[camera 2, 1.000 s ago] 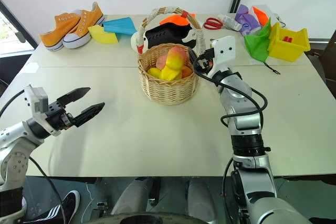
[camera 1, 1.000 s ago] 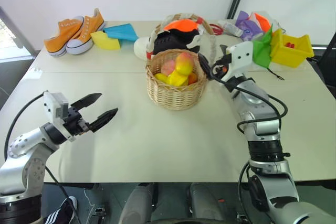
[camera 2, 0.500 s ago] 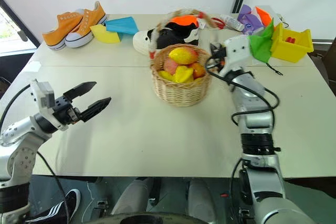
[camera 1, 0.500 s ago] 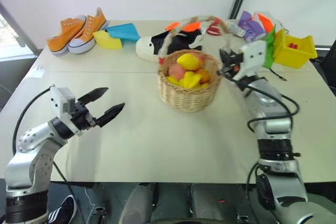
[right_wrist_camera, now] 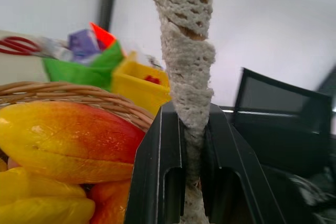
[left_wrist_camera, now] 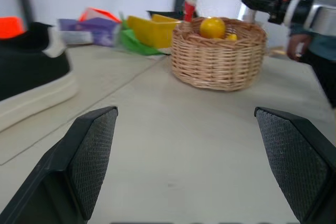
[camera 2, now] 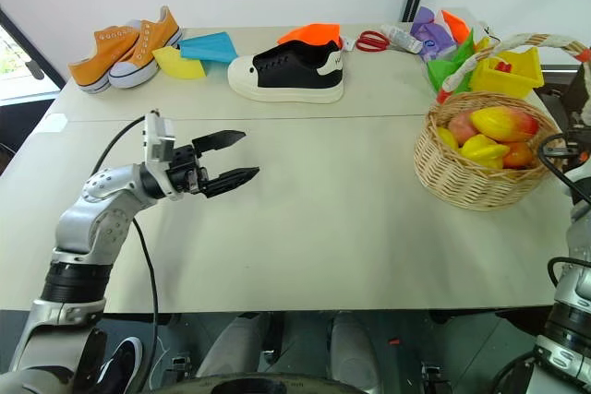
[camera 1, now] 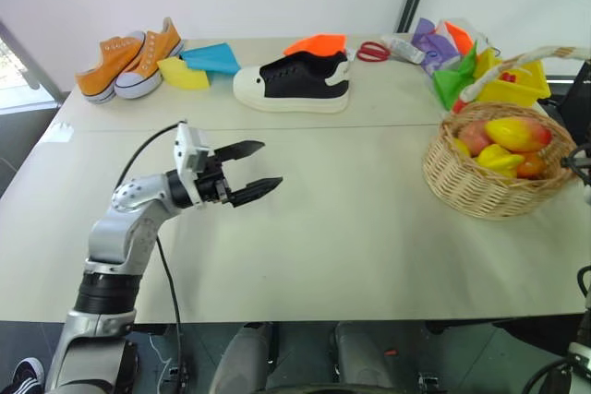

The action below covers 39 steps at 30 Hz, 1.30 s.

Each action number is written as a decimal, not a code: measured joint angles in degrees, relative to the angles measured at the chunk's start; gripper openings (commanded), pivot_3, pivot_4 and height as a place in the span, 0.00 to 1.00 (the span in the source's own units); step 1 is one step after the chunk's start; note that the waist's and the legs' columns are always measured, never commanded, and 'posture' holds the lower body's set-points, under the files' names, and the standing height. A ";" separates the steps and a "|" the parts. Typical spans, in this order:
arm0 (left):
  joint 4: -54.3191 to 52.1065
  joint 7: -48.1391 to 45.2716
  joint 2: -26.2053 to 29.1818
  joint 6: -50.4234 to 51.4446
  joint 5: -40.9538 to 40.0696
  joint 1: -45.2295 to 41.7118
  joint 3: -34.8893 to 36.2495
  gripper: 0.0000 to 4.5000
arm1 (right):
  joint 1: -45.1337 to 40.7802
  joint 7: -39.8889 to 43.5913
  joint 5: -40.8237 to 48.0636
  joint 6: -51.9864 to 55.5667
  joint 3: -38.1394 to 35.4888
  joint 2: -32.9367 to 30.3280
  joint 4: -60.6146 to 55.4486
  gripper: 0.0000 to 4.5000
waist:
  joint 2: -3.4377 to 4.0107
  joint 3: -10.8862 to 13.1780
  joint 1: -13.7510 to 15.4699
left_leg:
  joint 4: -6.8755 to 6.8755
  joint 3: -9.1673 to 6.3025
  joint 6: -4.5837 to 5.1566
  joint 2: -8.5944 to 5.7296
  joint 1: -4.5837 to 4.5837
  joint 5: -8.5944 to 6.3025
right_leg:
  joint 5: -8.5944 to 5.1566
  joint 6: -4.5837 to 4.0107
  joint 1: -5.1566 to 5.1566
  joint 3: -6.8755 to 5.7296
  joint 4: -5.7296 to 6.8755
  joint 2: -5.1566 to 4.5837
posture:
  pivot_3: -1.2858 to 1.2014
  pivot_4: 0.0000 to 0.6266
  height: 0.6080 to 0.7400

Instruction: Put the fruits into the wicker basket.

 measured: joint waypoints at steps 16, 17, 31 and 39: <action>4.11 -2.95 -0.52 -2.19 1.47 -0.78 -1.24 1.00 | 3.31 -11.51 -0.91 2.67 -1.68 10.01 -12.21 0.99 | -0.01 0.01 0.41 | 0.00 -0.11 -0.01 0.00 -0.01 0.00 | -0.01 0.01 0.02 0.00 -0.02 -0.01 | 0.52 0.24 1.00; 4.11 -2.91 -0.76 -2.29 1.52 -0.77 -1.24 1.00 | 3.94 -14.00 -0.87 2.69 -2.00 13.28 -15.10 0.99 | -0.01 0.01 0.41 | 0.00 -0.11 -0.01 -0.01 -0.01 0.00 | -0.01 0.01 0.00 0.02 -0.02 -0.02 | 0.52 0.24 1.00; 10.66 7.46 -0.81 -4.92 6.55 0.09 3.25 1.00 | 20.55 2.25 3.28 0.79 26.85 20.29 -36.67 0.99 | 0.02 0.01 -0.04 | -0.03 -0.11 -0.03 0.03 0.20 -0.01 | -0.10 -0.16 0.05 -0.02 -0.01 0.02 | 0.52 0.24 1.00; 13.48 17.15 1.93 -6.19 7.46 6.76 13.92 1.00 | 8.41 21.70 11.22 6.62 32.35 9.04 -23.23 0.99 | -0.18 0.11 0.37 | -0.06 -0.22 -0.04 0.02 0.20 -0.04 | -0.06 -0.09 0.01 -0.07 -0.14 -0.04 | 0.52 0.24 1.00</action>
